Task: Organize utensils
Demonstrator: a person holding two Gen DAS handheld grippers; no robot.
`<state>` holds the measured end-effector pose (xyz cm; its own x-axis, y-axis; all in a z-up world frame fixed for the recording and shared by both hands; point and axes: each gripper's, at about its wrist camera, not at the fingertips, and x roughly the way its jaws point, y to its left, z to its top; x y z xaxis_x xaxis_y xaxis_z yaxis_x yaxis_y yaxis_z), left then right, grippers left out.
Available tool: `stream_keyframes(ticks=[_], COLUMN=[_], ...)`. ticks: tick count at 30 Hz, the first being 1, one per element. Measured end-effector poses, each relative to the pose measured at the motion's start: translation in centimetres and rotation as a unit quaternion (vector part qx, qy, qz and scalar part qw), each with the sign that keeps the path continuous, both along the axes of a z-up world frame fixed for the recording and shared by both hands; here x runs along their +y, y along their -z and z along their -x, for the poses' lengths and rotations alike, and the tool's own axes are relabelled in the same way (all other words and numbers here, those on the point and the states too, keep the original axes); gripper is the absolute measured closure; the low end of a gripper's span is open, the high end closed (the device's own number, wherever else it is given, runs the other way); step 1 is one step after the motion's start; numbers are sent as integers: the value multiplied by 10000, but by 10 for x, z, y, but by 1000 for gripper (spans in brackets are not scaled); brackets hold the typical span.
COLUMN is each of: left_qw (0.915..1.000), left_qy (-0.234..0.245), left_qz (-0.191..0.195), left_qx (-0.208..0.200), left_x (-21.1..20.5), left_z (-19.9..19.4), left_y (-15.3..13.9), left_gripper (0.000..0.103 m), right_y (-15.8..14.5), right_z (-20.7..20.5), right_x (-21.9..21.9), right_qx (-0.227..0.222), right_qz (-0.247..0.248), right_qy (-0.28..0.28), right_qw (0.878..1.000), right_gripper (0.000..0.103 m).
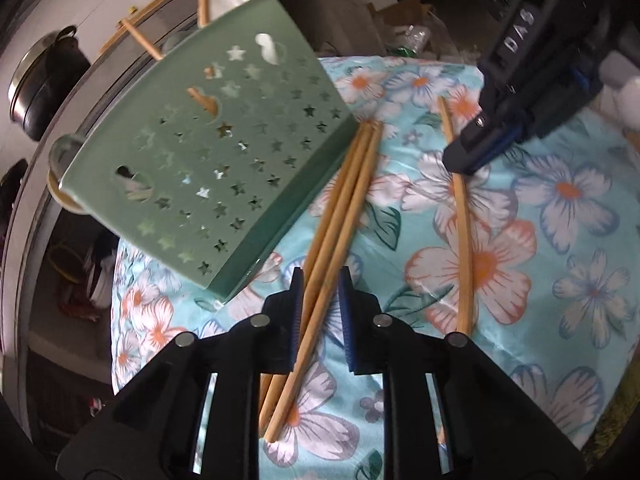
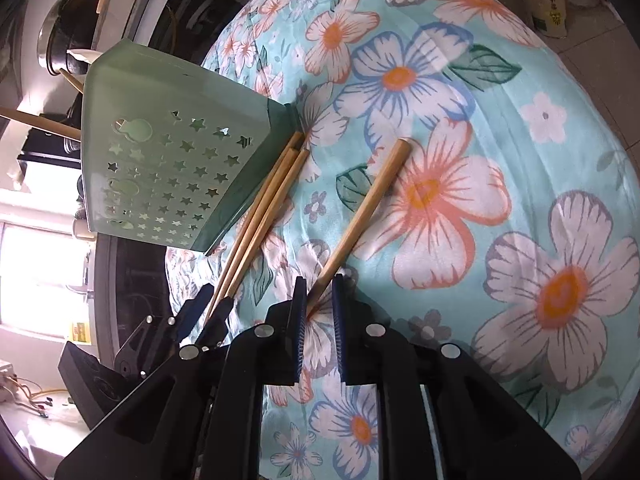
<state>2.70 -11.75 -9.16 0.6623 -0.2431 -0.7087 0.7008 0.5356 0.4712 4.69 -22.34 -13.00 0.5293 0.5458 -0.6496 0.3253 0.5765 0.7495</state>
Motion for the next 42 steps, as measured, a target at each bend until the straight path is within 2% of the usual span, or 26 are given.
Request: stream_keyframes(ticks=[11,15,18,20,26,27,29,36,42], left_qw=[9993,9994,9993,9978,9891,9866,9824,9730,9701], left_qy=[168,239,301,318,114,61,6,97,36], left_qz=[-289,-225,-114,76,500,596,744,872,856], left_qx=[-190,-50,200,571,1378,1518,1711,2133,2270], left_x=[-18,-21,-20,-17,-9,-7,-5,-21,-39], left_z=[-4,0,3,2,-17,-23,-31,-55,-71], left_y=[9,7,0,-4,-10,-11,-12,-8,-2], left_gripper=[95,96,97,97,96,96,85,84,84], right_y=[7,7,7,7,7,7,6,6,9], right_z=[5,6,6,6,7,7,7,9,10], right_x=[-12,-13,-14,-14,-14,-14,-14,-15,-18], right_qx=[-56,-66,-73,-74,-83,-82,-84,-105,-91], right_qz=[-179,-197,-201,-205,-211,-218,-219,-258,-361], right_qy=[-3,-10,-19,-12,-3,0,2,16,60], right_qw=[9998,9998,9998,9998,9997,9997,9997,9996,9993], right_gripper=[90,90,90,90,90,90,90,90,91])
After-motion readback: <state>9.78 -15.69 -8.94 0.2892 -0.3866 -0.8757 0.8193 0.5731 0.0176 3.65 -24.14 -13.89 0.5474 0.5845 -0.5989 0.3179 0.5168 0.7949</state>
